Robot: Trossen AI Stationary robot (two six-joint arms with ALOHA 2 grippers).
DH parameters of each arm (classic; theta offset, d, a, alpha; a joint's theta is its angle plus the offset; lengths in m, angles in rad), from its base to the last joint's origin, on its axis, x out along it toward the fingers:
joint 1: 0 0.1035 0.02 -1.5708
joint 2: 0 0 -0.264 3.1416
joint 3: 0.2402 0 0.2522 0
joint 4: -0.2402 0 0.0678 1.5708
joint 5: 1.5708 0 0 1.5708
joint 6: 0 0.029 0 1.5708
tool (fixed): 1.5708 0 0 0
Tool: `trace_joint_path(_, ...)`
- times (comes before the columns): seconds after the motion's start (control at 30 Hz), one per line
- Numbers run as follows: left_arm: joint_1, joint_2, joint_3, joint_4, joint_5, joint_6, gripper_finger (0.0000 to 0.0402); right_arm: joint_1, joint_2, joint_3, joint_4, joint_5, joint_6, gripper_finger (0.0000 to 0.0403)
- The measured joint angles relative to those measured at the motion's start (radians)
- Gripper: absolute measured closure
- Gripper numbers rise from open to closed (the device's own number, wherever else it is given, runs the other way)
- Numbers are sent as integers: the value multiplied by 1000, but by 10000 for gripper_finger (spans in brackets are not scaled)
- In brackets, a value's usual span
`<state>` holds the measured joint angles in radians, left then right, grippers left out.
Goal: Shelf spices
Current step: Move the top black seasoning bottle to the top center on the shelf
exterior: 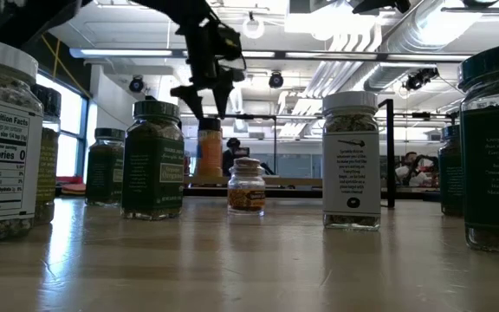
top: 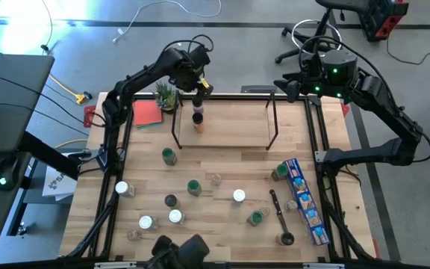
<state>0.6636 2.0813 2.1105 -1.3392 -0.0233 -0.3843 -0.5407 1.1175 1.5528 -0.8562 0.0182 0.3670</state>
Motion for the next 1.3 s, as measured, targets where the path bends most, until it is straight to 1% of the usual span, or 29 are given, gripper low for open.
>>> trace_joint_path(0.17,-16,19,0,-3,-4,29,133,0,0,0,0,0,2,139)
trace_joint_path(0.37,-32,20,0,-4,-50,48,133,0,0,0,0,0,2,139)
trace_joint_path(0.67,-44,67,1,-18,-42,78,135,0,0,0,0,0,-1,139)
trace_joint_path(0.77,-50,67,1,-9,-49,79,150,0,0,0,0,0,-1,139)
trace_joint_path(0.93,-50,67,1,-5,-39,83,205,0,0,0,0,0,-1,139)
trace_joint_path(1.13,-60,66,1,24,-39,112,208,0,0,0,0,0,-1,139)
trace_joint_path(1.3,-94,66,1,91,-27,118,208,0,0,0,0,0,-1,139)
